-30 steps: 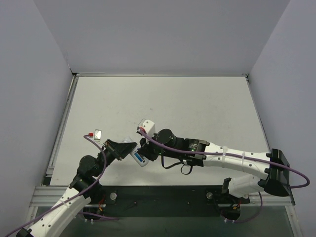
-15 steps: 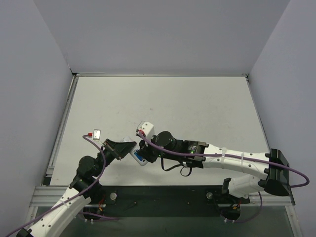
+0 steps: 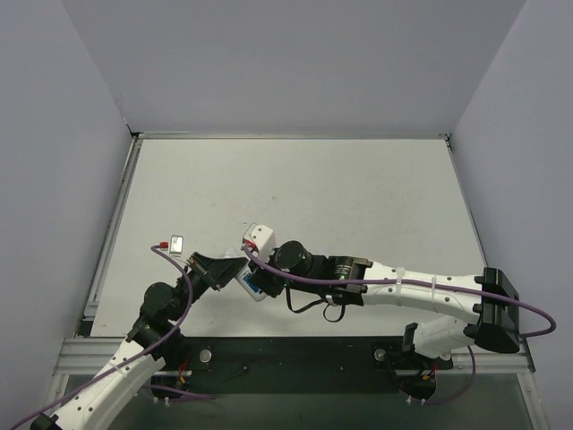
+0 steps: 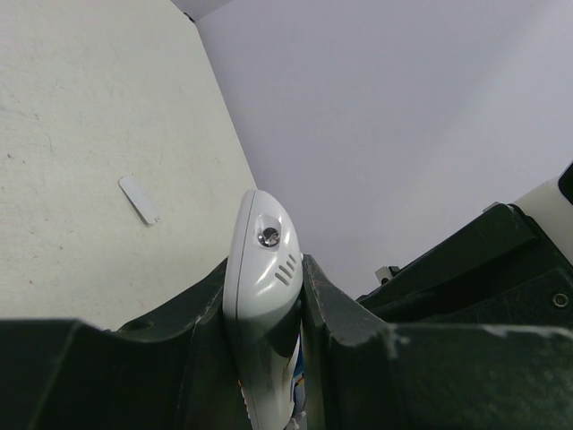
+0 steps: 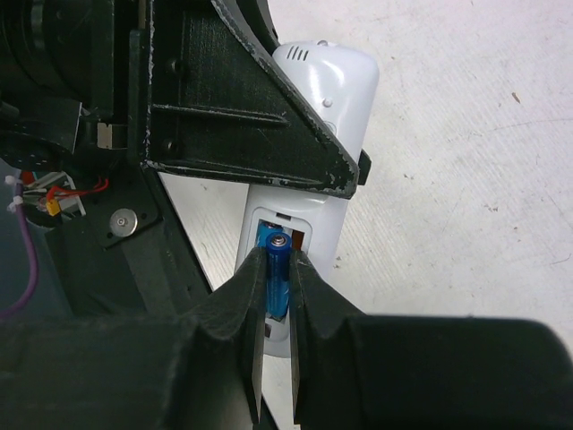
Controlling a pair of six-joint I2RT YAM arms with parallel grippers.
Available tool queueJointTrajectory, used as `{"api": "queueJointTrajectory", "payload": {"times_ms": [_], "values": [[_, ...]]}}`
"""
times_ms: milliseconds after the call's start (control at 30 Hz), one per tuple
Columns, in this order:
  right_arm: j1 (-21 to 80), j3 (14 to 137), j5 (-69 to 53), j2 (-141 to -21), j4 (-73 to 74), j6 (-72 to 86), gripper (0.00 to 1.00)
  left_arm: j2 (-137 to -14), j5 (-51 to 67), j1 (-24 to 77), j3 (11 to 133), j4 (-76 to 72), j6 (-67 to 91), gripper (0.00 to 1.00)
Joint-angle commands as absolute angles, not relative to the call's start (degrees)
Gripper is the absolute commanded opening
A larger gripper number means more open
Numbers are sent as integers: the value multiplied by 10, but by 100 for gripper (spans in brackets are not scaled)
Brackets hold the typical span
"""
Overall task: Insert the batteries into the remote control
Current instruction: Load the battery into the remote control.
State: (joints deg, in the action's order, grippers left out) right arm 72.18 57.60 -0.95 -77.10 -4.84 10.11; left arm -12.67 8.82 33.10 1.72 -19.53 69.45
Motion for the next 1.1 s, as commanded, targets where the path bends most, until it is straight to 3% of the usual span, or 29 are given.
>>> {"api": "queueJointTrajectory", "payload": {"times_ms": [0, 1067], "values": [[732, 607, 32, -794, -3, 99, 2, -125, 88, 330, 11, -266, 698, 0], [744, 612, 104, -798, 25, 118, 18, -125, 81, 330, 7, -250, 693, 0]]}}
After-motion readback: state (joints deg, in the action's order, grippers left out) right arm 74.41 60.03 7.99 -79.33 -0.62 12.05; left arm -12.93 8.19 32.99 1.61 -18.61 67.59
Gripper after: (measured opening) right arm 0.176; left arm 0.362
